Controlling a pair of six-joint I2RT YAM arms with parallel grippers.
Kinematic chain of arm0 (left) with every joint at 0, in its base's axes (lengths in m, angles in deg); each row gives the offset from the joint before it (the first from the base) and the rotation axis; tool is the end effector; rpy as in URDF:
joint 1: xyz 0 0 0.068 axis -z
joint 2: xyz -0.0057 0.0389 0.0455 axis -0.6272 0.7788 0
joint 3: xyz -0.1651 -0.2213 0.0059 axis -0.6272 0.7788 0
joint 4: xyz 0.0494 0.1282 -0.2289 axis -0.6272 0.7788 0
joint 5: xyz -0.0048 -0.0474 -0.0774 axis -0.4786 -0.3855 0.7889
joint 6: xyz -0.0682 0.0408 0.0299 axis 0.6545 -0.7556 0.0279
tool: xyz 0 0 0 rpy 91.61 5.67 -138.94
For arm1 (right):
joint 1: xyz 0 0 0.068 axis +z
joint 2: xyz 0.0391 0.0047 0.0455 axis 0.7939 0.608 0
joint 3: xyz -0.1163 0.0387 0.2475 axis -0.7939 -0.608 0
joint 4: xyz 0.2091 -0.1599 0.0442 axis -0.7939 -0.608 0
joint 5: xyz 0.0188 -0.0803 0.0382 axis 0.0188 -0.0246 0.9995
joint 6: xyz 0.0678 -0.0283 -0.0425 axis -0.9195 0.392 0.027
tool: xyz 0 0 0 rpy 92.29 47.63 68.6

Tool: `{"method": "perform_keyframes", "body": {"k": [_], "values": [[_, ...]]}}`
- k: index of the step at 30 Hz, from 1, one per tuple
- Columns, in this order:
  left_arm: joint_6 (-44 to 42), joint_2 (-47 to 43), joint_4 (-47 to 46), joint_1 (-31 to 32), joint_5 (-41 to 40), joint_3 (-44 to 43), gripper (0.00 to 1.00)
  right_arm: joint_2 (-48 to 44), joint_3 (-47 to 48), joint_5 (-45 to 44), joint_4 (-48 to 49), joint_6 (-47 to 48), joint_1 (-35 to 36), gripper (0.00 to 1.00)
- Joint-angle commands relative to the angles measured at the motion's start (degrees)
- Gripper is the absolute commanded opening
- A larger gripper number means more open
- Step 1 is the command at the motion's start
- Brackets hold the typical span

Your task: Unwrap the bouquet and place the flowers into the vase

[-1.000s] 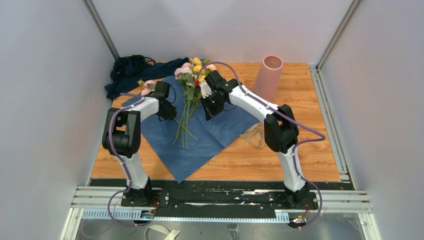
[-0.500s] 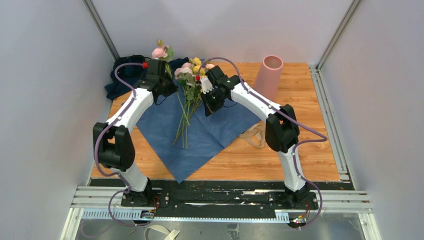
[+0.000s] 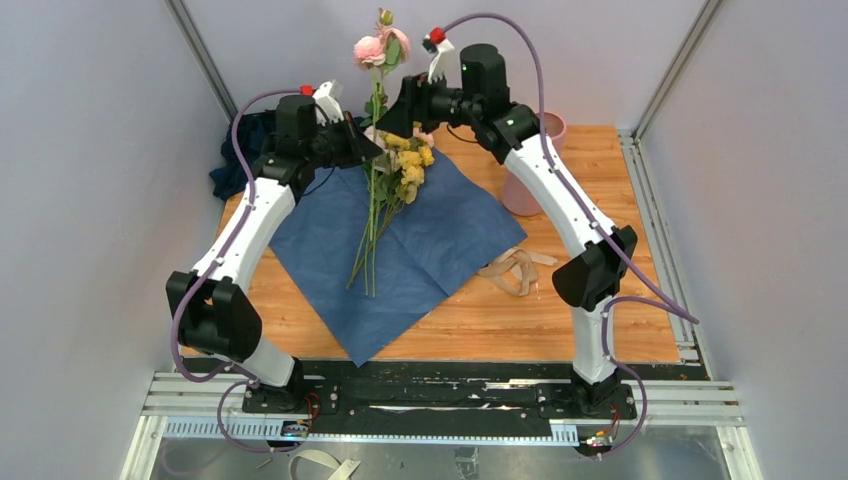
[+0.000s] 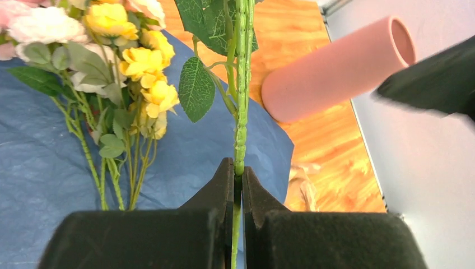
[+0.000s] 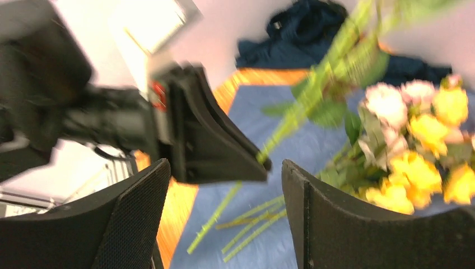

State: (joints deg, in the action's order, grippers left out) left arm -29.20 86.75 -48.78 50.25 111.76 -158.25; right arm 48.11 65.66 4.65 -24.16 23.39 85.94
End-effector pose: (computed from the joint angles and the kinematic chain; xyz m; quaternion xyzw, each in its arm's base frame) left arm 0.3834 -0.1087 0.3682 -0.0039 0.8180 -0.3516 0.4552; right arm 0.3943 0.3099 0.4532 -0.2863 0.6917 0.4712 0.4665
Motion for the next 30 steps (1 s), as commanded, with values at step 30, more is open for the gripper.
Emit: {"method": "perform_keyframes", "body": {"k": [30], "values": [[-3.59,-0.51,3.44,7.15,-1.52,-5.75,0.0,-6.61,-10.62,-1.82,10.81,-6.87,-3.81,0.73]]}}
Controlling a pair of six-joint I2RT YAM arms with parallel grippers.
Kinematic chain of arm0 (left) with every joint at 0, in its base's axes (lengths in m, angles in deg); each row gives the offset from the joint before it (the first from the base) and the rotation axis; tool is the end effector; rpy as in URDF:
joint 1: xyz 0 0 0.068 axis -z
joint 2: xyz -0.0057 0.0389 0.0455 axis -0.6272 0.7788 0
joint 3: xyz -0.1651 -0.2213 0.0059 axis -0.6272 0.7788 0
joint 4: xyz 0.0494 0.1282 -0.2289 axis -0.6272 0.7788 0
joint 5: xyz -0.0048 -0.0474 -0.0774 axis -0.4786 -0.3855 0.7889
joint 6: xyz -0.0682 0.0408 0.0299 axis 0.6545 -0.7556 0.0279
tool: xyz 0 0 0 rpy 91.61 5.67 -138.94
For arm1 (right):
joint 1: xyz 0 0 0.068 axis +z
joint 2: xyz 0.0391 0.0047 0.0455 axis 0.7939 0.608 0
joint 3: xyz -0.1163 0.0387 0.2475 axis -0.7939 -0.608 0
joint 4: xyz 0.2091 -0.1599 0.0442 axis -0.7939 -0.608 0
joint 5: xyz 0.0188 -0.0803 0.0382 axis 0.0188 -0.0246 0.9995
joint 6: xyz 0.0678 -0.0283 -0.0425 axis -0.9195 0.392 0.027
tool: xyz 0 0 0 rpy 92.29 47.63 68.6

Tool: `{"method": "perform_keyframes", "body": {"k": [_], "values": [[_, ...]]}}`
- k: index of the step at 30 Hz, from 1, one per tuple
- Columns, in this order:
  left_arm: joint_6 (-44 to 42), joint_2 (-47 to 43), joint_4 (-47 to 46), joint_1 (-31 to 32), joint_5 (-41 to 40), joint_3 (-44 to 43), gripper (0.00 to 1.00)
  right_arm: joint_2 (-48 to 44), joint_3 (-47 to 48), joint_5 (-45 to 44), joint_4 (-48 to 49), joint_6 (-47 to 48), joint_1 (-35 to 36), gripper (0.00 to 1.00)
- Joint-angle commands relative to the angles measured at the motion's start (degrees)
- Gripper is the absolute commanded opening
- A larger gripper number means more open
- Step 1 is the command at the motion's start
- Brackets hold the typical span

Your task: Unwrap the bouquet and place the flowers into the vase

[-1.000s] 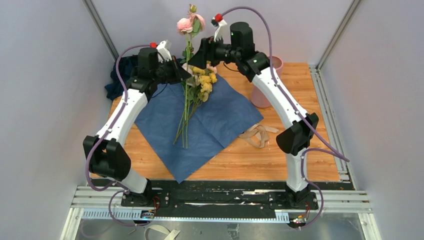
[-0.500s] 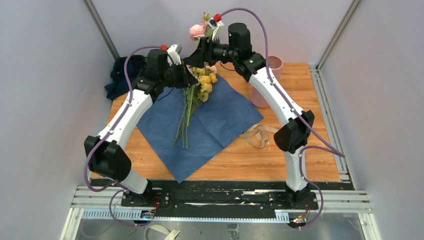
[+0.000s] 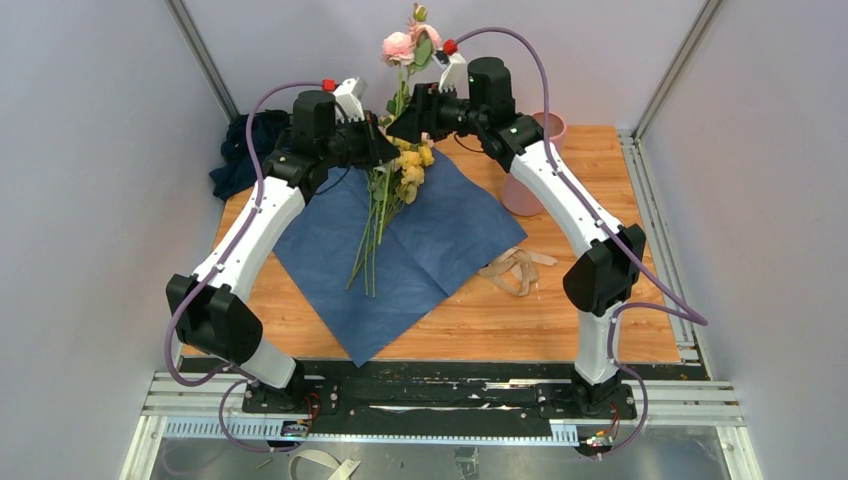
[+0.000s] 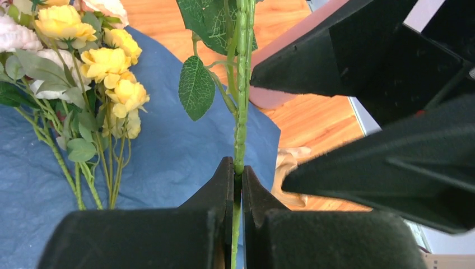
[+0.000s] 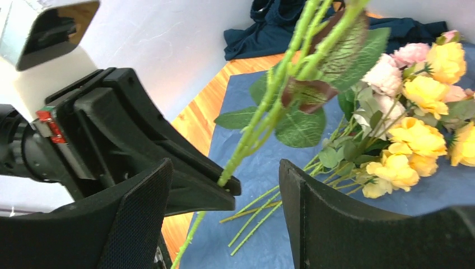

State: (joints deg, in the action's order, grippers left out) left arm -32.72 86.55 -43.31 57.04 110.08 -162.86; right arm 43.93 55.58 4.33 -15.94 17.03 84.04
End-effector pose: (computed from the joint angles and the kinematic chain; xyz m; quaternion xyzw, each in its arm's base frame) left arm 0.3637 -0.1498 0.3875 0.0603 0.8201 -0.3529 0.4464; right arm 0.3995 0.2932 0.4424 -0.2376 0.6982 0.4909 0.4639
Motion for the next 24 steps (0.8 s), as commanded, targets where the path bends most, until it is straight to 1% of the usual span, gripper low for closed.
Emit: {"method": "perform_keyframes", "body": {"k": [1,6,15,19,20,21,22,23,24], "values": [[0.21,-0.49,-2.63,0.42,0.26,-0.98,0.0,-2.07,-0.49,-1.09,2.46,-0.91,-2.33,0.73],[-0.51,-0.77,-1.73,0.57,0.72,-2.29,0.0,-0.51,-1.73,0.27,4.25,-2.55,-2.68,0.72],[-0.88,-1.78,-0.92,1.03,1.84,-1.82,0.0,5.64,5.1,2.56,3.85,-4.3,-2.22,0.71],[-0.67,-2.36,-0.96,1.27,1.95,-1.87,0.0,6.95,6.01,3.37,3.41,-4.53,-1.79,0.66],[-0.67,-2.62,-0.88,1.31,1.81,-1.93,0.0,6.92,5.76,3.56,3.41,-4.49,-1.79,0.58],[-0.74,-2.75,-0.79,1.32,1.6,-2.01,0.0,6.81,5.56,3.53,3.29,-4.31,-1.8,0.43],[-0.95,-2.88,-0.48,1.32,1.41,-2.1,0.0,6.62,5.41,3.43,3.24,-4.22,-1.82,0.31],[-1.16,-2.97,-0.24,1.27,0.83,-2.0,0.0,6.31,5.33,3.21,3.23,-3.88,-1.83,0.16],[-1.31,-3.0,0.03,1.3,0.56,-1.87,0.0,5.95,5.39,3.05,3.07,-3.75,-1.78,0.09]]}}
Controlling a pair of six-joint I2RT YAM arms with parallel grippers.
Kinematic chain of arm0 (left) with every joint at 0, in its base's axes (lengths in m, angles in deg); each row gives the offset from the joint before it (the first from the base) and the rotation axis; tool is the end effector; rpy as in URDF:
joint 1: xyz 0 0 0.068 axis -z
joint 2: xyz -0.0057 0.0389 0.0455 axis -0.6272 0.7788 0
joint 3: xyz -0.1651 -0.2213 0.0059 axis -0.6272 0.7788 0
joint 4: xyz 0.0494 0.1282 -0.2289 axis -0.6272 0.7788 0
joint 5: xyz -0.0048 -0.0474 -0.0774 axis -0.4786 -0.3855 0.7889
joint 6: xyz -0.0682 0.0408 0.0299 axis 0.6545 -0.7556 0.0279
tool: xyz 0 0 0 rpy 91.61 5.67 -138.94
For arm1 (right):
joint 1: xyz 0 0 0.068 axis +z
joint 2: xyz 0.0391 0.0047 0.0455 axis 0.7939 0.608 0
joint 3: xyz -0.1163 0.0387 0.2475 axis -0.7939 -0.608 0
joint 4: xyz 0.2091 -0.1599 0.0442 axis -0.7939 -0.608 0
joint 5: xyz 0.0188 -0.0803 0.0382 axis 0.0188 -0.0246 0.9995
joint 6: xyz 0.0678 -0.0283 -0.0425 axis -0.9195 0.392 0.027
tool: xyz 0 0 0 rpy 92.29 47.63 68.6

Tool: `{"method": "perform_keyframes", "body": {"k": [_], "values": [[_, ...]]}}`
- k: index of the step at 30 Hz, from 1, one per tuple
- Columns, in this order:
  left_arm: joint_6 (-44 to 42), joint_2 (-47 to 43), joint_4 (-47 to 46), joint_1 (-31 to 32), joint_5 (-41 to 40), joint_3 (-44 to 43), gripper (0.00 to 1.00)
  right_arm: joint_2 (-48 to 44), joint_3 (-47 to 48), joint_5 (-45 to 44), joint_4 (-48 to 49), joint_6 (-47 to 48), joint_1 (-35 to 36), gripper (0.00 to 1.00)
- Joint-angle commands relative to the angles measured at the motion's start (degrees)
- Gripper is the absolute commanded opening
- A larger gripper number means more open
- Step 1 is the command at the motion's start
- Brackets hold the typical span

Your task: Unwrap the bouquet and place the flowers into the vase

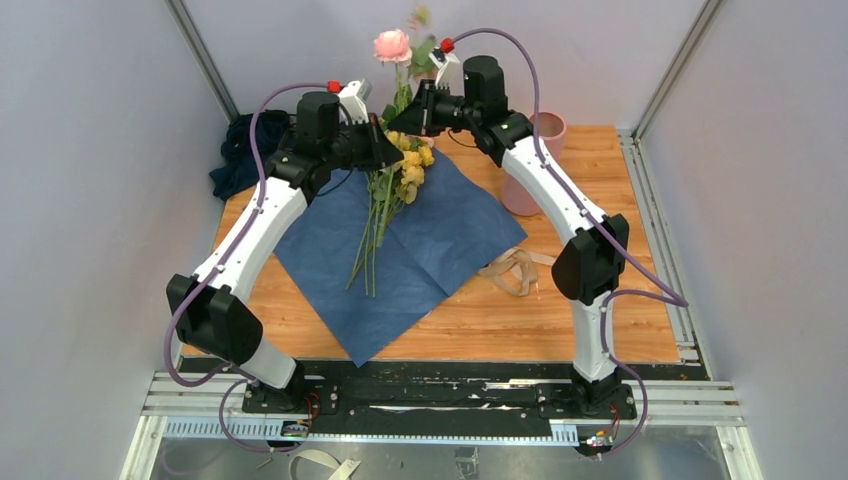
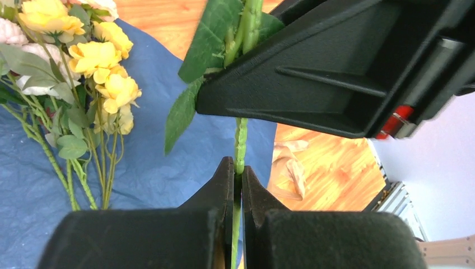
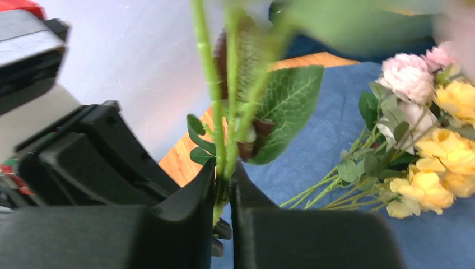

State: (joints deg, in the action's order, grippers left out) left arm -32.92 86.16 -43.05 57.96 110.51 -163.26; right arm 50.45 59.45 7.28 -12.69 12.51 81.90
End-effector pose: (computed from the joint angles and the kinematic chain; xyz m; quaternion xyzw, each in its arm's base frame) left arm 0.3588 -0.1553 0.3922 0.0713 0.8165 -0.3593 0.4463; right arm 0.4345 0.2954 0.4200 -0.2143 0.7016 0.5146 0.4439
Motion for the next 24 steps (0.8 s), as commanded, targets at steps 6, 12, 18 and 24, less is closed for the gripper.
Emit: {"method": "perform_keyframes", "body": {"k": [6,12,18,24], "values": [[-1.31,-2.15,2.47,0.4,-4.96,-0.35,0.24,-1.97,5.39,-1.1,-2.83,3.25,-0.25,0.0],[-1.18,-1.44,2.97,0.4,-4.8,-0.52,1.0,-2.84,10.69,1.0,-3.11,7.31,-5.35,0.0],[-1.73,-0.61,3.11,0.4,-4.05,-1.07,1.0,-2.79,17.28,1.74,-1.69,9.45,-13.78,0.0],[-2.18,0.14,3.23,0.4,-3.68,-0.49,1.0,-4.24,19.92,2.13,0.5,14.43,-24.29,0.0]]}}
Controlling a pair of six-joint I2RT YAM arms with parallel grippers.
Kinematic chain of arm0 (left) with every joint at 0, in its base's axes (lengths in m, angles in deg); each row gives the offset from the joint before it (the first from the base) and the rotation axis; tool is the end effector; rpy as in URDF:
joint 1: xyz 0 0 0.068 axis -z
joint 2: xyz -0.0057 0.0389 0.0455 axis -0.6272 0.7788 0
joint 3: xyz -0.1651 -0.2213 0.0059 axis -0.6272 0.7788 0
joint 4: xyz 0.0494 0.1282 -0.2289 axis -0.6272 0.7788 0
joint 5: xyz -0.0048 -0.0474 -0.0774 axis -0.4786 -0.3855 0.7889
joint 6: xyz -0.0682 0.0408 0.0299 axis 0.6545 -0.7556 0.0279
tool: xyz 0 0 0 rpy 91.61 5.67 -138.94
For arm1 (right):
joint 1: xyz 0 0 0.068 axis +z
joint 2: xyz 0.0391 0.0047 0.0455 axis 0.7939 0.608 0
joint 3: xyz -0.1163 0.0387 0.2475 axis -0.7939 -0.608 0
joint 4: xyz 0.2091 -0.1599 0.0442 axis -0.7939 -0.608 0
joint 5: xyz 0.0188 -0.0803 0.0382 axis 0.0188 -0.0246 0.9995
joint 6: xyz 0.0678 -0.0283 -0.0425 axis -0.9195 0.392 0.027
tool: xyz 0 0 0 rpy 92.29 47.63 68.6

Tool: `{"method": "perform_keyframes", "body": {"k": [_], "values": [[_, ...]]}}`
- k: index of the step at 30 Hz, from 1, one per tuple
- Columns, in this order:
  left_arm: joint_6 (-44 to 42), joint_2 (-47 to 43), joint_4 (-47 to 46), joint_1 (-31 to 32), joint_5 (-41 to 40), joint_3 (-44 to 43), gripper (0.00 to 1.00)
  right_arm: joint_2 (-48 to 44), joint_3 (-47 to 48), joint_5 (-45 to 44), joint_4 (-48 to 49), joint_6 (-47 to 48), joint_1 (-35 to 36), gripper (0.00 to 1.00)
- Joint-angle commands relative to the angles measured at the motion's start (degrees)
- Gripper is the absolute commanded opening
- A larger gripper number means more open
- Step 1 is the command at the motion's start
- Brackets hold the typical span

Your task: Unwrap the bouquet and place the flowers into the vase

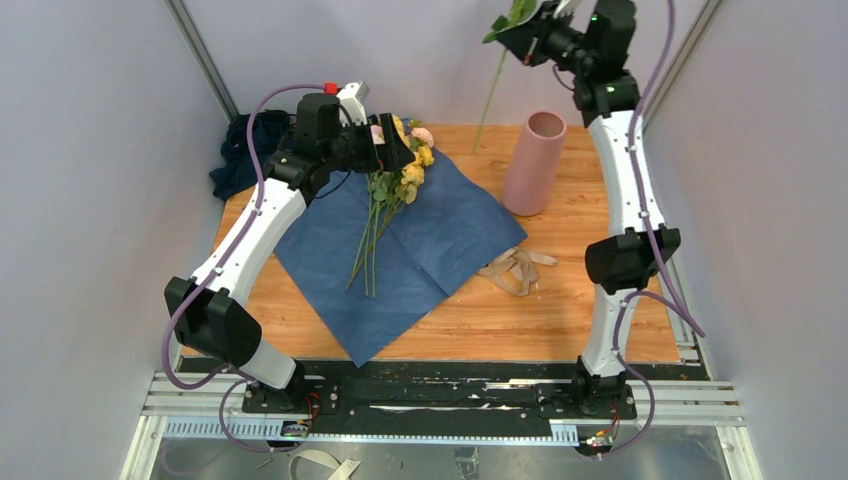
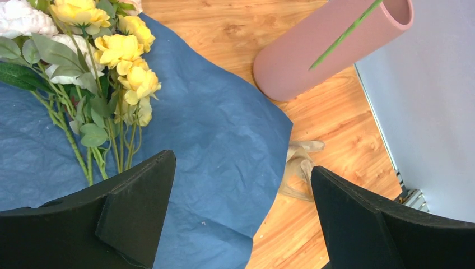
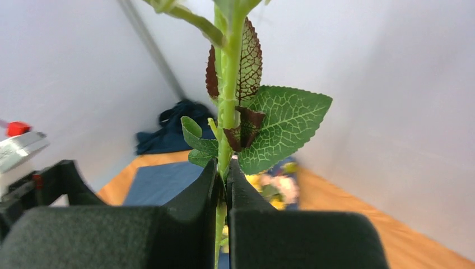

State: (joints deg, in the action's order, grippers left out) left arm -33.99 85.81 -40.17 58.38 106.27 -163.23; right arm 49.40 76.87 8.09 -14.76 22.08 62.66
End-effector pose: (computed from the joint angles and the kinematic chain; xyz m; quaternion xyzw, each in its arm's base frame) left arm 0.3569 -0.1521 0.3868 0.0578 0.8323 -0.3252 0.4451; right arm 0.4623 0.1285 0.5333 -0.1986 0.6208 0.3840 0.6540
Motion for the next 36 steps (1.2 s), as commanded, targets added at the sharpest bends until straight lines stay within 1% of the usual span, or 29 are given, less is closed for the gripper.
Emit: {"method": "perform_keyframes", "body": {"k": [1,5,10,15,20,24,29,36], "values": [[-1.16,0.54,0.36,-0.02,0.71,-0.45,1.0,-3.45,2.51,1.31,2.58,5.39,-5.88,0.0],[-1.41,1.57,0.27,-0.02,1.21,0.06,1.0,-5.42,2.1,0.69,3.84,5.3,-10.44,0.0],[-1.3,2.89,-0.15,-0.02,1.76,0.47,1.0,-9.03,-2.81,-1.57,10.38,-0.02,-16.24,0.0],[-1.23,3.94,-0.55,-0.02,2.11,0.81,1.0,-10.18,-3.4,-1.11,11.65,-1.21,-18.84,0.0],[-1.21,4.42,-0.8,-0.03,2.31,0.73,1.0,-11.56,-7.96,0.85,12.29,0.11,-18.81,0.0],[-1.58,4.39,-0.3,-0.02,1.97,0.55,1.0,-12.8,-14.35,3.13,12.44,2.07,-17.94,0.0],[-2.25,4.35,0.8,-0.02,1.62,0.66,1.0,-14.42,-22.53,3.5,11.74,8.06,-15.64,0.0],[-2.98,5.32,2.14,-0.03,1.27,0.01,0.99,-16.08,-31.56,5.61,11.57,10.68,-13.45,0.0]]}}
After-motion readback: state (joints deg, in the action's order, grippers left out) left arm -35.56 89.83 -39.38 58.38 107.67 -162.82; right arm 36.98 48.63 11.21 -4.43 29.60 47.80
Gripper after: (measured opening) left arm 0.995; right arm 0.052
